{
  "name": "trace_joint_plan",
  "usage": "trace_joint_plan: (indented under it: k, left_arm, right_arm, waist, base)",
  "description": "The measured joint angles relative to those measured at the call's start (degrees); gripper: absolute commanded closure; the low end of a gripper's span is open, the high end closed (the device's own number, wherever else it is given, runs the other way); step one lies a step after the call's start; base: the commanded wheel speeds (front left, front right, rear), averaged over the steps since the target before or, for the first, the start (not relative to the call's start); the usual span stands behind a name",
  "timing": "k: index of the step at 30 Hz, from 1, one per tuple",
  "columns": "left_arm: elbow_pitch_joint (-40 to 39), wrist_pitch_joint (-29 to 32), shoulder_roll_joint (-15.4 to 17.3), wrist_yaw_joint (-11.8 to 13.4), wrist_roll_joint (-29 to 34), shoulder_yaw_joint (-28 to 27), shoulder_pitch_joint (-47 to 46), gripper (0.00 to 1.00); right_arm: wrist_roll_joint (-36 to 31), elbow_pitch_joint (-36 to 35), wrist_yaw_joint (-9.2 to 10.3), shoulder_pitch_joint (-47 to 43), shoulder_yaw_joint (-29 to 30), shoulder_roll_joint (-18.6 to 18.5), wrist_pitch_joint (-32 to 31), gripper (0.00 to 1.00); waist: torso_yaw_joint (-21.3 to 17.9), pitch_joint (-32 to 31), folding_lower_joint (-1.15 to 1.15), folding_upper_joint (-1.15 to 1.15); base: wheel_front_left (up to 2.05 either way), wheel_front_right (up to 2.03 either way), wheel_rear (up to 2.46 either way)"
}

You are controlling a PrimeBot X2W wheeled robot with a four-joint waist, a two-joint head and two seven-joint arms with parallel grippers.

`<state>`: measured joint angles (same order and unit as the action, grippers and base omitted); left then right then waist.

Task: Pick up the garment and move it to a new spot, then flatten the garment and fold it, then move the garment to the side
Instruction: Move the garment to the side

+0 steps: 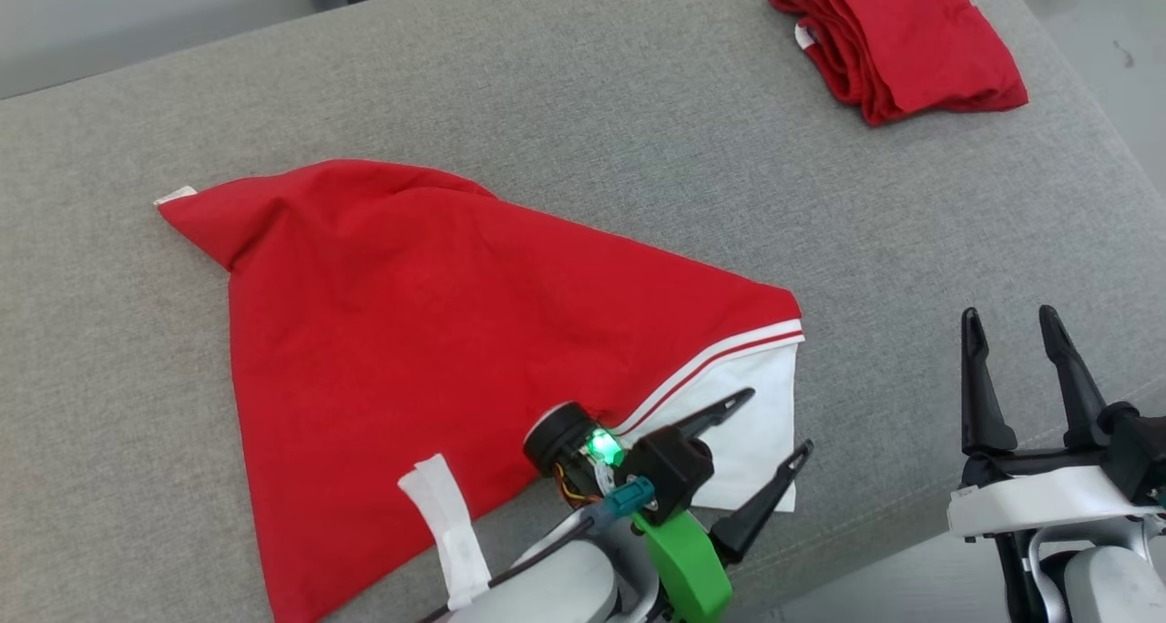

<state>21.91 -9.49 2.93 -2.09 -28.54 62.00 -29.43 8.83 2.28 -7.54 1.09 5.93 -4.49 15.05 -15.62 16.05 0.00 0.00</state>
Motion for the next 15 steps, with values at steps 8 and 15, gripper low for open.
trace_joint_plan:
  k: [8,15]
  left_arm:
    - [-3.3,-5.0,5.4,8.3,0.7,-9.0,1.1,0.00]
    - [-8.3,-5.5,9.8,15.7,1.5,-18.9,9.5,0.00]
  right_arm:
    - [-1.7,-3.6,0.00,-0.8,2.3,-1.8,0.0,0.00]
    - [-2.8,-3.1,0.00,-2.1,1.8,-3.3,0.0,0.00]
  waist:
    - [3.5,-3.3,0.00,0.00]
    - [8.2,-6.9,0.00,0.00]
  base:
    - [0.00,0.00,0.00]
    - [0.00,0.00,0.00]
